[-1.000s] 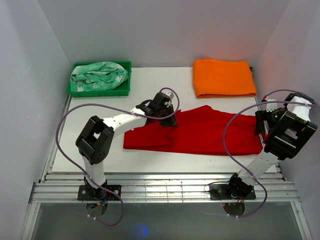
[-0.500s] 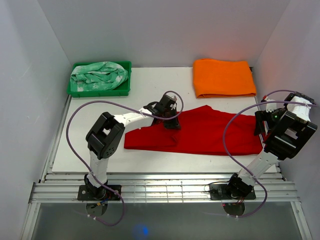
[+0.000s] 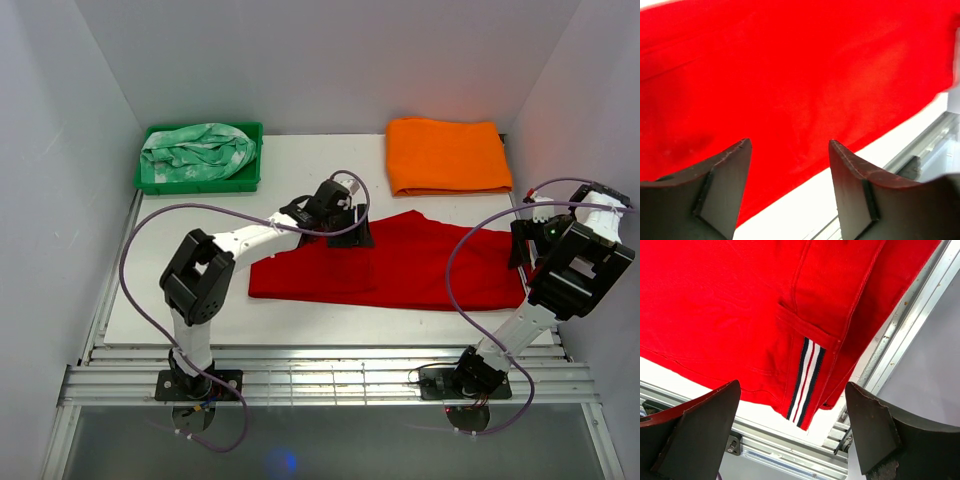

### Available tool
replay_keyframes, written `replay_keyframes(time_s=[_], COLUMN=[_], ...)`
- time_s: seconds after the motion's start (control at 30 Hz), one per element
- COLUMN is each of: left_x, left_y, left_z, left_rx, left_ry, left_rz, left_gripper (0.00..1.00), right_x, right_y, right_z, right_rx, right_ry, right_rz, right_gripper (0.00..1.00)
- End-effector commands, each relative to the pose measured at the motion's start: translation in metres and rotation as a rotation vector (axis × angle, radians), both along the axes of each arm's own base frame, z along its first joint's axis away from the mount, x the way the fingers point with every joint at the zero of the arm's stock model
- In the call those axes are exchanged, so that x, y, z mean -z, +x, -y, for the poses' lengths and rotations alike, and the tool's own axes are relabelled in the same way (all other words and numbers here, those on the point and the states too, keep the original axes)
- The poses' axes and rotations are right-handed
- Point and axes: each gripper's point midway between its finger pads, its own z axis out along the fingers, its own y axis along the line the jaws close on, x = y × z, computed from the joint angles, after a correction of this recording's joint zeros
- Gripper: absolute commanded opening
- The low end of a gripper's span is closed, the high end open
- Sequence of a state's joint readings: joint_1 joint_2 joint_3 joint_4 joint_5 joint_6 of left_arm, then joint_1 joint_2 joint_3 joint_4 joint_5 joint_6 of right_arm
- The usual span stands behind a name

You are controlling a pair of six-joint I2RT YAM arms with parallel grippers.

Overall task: Fold and stack the trousers
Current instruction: Fold the trousers

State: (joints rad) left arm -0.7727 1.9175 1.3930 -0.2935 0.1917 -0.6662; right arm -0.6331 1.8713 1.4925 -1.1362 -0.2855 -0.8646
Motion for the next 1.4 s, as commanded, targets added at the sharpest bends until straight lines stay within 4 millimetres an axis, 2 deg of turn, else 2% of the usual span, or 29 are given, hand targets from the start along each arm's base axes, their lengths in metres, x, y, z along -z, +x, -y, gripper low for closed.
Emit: replay_keyframes(time_s=[0.0, 0.03, 0.07, 0.13, 0.17, 0.2, 0.27, 0.3, 0.33, 0.37, 0.4, 0.47, 0.5, 0.53, 0.57, 0.63, 0.77, 0.87, 0.97, 1.0, 1.1, 1.27, 1.3, 1.33, 1.37], left_x=[-0.077, -0.089, -0.082, -0.088, -0.078, -0.075, -0.063, -0.054, -0.051, -0.052, -0.042, -0.041, -0.033, -0.032, -0.028, -0.015, -0.002, 0.005, 0.013, 0.015, 0.025, 0.040, 0.044, 0.049, 0.052], left_y=[0.004, 0.006, 0.004, 0.015, 0.014, 0.027, 0.026, 0.037, 0.033, 0.031, 0.033, 0.022, 0.017, 0.009, 0.002, -0.017, -0.035, -0.032, -0.029, -0.029, -0.029, -0.026, -0.026, -0.024, -0.023], left_z=[-0.023, -0.028, -0.038, -0.066, -0.083, -0.109, -0.150, -0.186, -0.200, -0.223, -0.258, -0.283, -0.304, -0.310, -0.326, -0.326, -0.316, -0.311, -0.305, -0.303, -0.298, -0.290, -0.291, -0.293, -0.296], left_rx=[0.019, 0.018, 0.014, -0.029, -0.050, -0.103, -0.126, -0.174, -0.151, -0.121, -0.164, -0.099, -0.115, -0.096, -0.085, -0.055, -0.019, -0.038, -0.071, -0.072, -0.103, -0.122, -0.133, -0.150, -0.163], left_ry=[-0.105, -0.126, -0.109, -0.068, -0.024, -0.002, 0.070, 0.088, 0.074, 0.093, 0.092, 0.097, 0.087, 0.049, 0.045, -0.014, -0.150, -0.198, -0.260, -0.277, -0.325, -0.331, -0.329, -0.305, -0.287], left_rz=[0.152, 0.169, 0.161, 0.189, 0.149, 0.131, 0.076, 0.047, 0.022, 0.046, 0.031, 0.057, 0.038, 0.021, 0.023, -0.018, -0.057, -0.058, -0.087, -0.092, -0.133, -0.140, -0.151, -0.157, -0.163], left_gripper=[0.72, 0.72, 0.70, 0.69, 0.69, 0.71, 0.75, 0.77, 0.78, 0.78, 0.79, 0.82, 0.82, 0.82, 0.82, 0.81, 0.78, 0.78, 0.75, 0.73, 0.69, 0.63, 0.59, 0.50, 0.45], right_x=[-0.012, -0.012, -0.012, -0.011, -0.009, -0.005, 0.001, 0.006, 0.009, 0.012, 0.015, 0.022, 0.026, 0.028, 0.029, 0.034, 0.042, 0.048, 0.054, 0.058, 0.065, 0.066, 0.065, 0.066, 0.065], right_y=[0.005, 0.005, 0.004, 0.002, 0.001, -0.003, -0.007, -0.011, -0.012, -0.013, -0.014, -0.016, -0.018, -0.018, -0.017, -0.020, -0.021, -0.024, -0.023, -0.025, -0.024, -0.016, -0.011, -0.010, -0.008], right_z=[0.004, 0.004, 0.004, 0.006, 0.010, 0.011, 0.017, 0.017, 0.019, 0.021, 0.021, 0.021, 0.021, 0.020, 0.017, 0.011, 0.000, -0.007, -0.014, -0.021, -0.035, -0.053, -0.060, -0.065, -0.069], right_rx=[-0.013, -0.013, -0.014, -0.015, -0.018, -0.018, -0.022, -0.017, -0.012, -0.009, -0.006, -0.002, 0.000, 0.000, 0.001, -0.001, 0.004, 0.010, 0.026, 0.019, -0.001, -0.031, -0.048, -0.059, -0.067], right_ry=[-0.004, -0.007, -0.009, -0.022, -0.046, -0.056, -0.089, -0.089, -0.091, -0.098, -0.096, -0.090, -0.081, -0.074, -0.059, -0.024, 0.041, 0.066, 0.097, 0.113, 0.124, 0.126, 0.119, 0.117, 0.114], right_rz=[0.036, 0.040, 0.037, 0.028, 0.020, 0.008, -0.010, -0.025, -0.035, -0.039, -0.047, -0.065, -0.076, -0.081, -0.077, -0.087, -0.099, -0.110, -0.109, -0.121, -0.130, -0.119, -0.113, -0.113, -0.110], right_gripper=[0.90, 0.90, 0.90, 0.90, 0.90, 0.90, 0.90, 0.90, 0.90, 0.90, 0.90, 0.90, 0.90, 0.90, 0.90, 0.91, 0.94, 1.00, 0.85, 0.76, 0.63, 0.56, 0.55, 0.55, 0.54])
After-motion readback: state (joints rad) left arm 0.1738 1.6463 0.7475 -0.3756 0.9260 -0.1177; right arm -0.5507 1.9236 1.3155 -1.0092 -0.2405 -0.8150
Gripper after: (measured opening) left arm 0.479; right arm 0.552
